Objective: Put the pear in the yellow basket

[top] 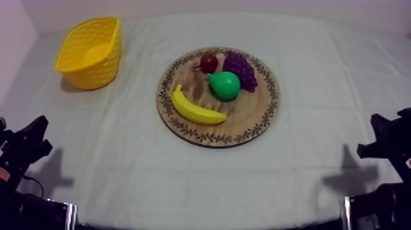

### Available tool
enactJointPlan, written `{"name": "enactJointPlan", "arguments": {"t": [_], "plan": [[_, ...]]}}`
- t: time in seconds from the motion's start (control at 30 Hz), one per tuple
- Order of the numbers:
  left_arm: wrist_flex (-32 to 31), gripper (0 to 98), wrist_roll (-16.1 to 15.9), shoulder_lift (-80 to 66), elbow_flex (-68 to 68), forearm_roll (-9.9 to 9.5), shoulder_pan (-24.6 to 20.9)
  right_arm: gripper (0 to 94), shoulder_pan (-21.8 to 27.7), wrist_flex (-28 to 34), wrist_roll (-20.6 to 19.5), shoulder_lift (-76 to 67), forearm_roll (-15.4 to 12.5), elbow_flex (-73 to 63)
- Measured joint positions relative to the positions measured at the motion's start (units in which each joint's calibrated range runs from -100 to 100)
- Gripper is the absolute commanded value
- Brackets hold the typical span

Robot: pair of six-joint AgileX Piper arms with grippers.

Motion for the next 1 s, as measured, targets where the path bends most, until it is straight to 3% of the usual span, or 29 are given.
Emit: {"name": "enactJointPlan", "arguments": {"t": [0.13, 0.43, 0.7, 0.83, 1.0], "plan": [[2.19, 0.0, -1.05, -0.03, -0.52, -0.06, -0.99, 0.3, 0.00, 0.00, 0.00, 0.00, 0.00, 0.00], [5.64, 0.1, -9.14, 0.00, -1.19, 0.00, -1.03, 0.3, 0.00, 0.00, -0.06, 0.00, 0.00, 0.00], [7.50, 0.1, -9.03, 0.00, -1.85, -0.16, -0.49, 0.3, 0.00, 0.00, -0.06, 0.00, 0.00, 0.00], [8.60, 0.1, -8.77, 0.86, -3.46, -2.27, 0.77, 0.3, 0.00, 0.00, -0.06, 0.00, 0.00, 0.00], [9.46, 0.1, -10.98, 7.28, -11.26, -3.19, 1.99, 0.3, 0.00, 0.09, -0.03, 0.00, 0.00, 0.00]]}}
